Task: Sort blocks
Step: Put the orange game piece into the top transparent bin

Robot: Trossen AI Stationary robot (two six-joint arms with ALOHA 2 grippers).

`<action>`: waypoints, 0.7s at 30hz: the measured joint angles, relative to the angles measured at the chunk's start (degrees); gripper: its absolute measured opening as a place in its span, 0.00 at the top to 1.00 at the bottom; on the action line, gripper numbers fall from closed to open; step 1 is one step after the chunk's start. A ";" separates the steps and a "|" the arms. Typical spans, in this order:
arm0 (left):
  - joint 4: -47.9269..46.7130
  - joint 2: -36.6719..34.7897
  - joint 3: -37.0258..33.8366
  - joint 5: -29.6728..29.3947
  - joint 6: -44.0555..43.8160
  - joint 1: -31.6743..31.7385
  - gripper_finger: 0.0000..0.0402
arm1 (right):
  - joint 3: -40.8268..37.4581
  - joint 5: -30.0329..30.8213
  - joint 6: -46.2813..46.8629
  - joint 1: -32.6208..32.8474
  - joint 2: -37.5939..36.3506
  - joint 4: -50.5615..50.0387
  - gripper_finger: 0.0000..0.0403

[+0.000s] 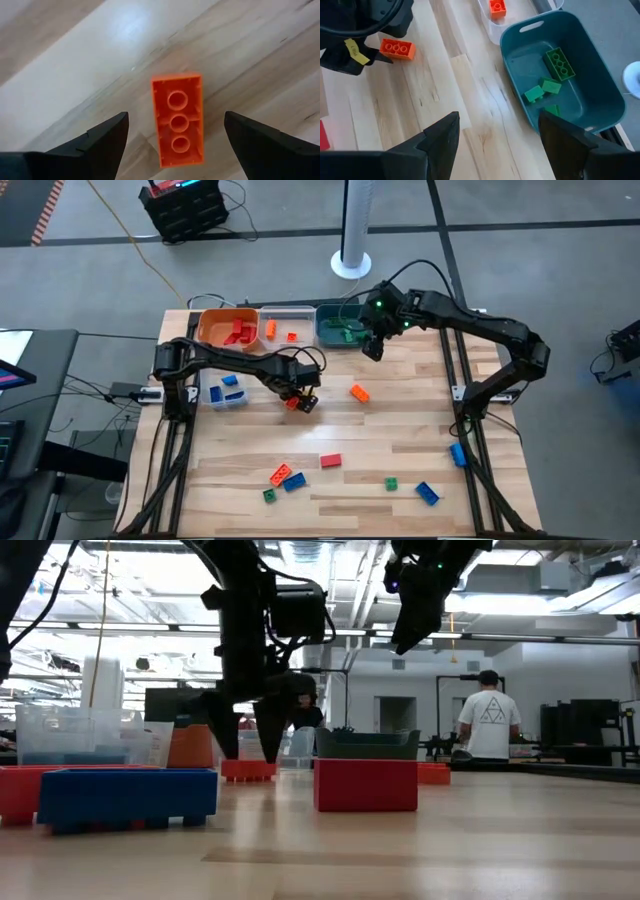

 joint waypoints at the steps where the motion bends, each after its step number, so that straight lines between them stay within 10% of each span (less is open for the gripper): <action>1: 0.34 0.00 -0.35 0.19 -0.45 0.00 0.19 | 0.00 0.00 -0.02 0.00 0.00 0.02 0.32; 8: 1.89 -0.02 -1.11 -0.81 -0.28 0.00 0.24 | 0.00 -0.04 -0.04 0.02 0.00 0.05 0.32; 21: 2.58 -0.44 -4.71 2.32 0.82 0.22 0.67 | 0.00 -0.02 -0.03 0.02 0.02 -0.04 0.32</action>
